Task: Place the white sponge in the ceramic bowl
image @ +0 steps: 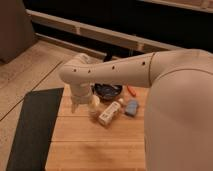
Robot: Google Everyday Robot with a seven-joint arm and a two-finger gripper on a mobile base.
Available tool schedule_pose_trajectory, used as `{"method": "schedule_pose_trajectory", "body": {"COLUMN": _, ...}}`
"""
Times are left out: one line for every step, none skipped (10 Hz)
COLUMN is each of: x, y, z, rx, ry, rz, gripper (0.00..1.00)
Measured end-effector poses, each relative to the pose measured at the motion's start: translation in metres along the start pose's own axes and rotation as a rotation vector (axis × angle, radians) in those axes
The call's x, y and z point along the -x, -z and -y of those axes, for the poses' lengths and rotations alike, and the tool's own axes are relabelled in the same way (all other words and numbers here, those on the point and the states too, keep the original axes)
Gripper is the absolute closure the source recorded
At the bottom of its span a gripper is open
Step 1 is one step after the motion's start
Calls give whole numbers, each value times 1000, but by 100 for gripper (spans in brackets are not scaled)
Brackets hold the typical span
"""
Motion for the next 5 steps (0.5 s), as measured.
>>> {"method": "schedule_pose_trajectory", "body": {"x": 1, "y": 0, "z": 0, "rx": -1, "ry": 1, "rz": 3, "gripper": 35}}
{"method": "schedule_pose_trajectory", "body": {"x": 2, "y": 2, "z": -1, "rx": 0, "ry": 0, "rz": 9, "gripper": 35}}
{"method": "schedule_pose_trajectory", "body": {"x": 9, "y": 5, "z": -2, "rx": 10, "ry": -1, "rz": 36, "gripper": 35}}
{"method": "schedule_pose_trajectory", "body": {"x": 31, "y": 24, "z": 4, "rx": 41, "ry": -10, "rz": 142, "gripper": 35}}
{"method": "schedule_pose_trajectory", "body": {"x": 41, "y": 36, "z": 16, "rx": 46, "ry": -24, "rz": 204, "gripper": 35}}
